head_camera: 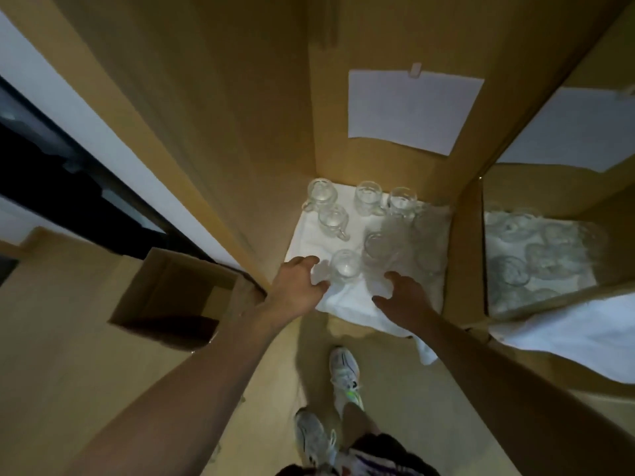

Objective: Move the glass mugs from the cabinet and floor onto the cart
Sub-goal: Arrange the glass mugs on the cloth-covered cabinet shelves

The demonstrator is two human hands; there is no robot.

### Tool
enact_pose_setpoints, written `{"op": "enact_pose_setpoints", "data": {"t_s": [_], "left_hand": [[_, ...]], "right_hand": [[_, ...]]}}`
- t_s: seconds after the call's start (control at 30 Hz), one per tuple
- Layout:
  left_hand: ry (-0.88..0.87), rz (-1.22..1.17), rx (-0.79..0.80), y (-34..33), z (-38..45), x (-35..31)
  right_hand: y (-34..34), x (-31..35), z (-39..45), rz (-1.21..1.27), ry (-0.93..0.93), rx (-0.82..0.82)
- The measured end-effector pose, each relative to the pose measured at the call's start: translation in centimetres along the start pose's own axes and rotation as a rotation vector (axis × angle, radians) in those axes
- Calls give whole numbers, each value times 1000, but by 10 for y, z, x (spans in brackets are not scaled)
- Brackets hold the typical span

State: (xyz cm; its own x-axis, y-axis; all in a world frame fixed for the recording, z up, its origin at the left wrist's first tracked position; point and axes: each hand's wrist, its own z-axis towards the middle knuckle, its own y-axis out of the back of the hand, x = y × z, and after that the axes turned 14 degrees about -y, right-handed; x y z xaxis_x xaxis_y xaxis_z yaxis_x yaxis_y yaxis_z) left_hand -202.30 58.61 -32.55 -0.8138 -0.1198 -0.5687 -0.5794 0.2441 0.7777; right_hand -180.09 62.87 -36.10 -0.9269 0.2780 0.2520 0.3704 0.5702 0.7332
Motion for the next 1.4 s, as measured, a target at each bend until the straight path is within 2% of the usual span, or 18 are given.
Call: {"op": "enact_pose_setpoints", "data": {"t_s": [0.17, 0.53, 0.9, 1.07, 1.4], "left_hand": [[59, -25, 180, -42, 34, 22], [213, -119, 262, -128, 114, 56], [199, -167, 223, -139, 154, 53], [232, -163, 157, -149, 150, 63], [314, -170, 191, -165, 144, 85]], "right_hand": [[-27, -33, 39, 96, -183, 42], [-64, -77, 128, 269, -458, 113], [-62, -70, 148, 318, -458, 116], [-74, -75, 157, 324, -521, 85], [-92, -86, 170, 343, -581, 87]]}}
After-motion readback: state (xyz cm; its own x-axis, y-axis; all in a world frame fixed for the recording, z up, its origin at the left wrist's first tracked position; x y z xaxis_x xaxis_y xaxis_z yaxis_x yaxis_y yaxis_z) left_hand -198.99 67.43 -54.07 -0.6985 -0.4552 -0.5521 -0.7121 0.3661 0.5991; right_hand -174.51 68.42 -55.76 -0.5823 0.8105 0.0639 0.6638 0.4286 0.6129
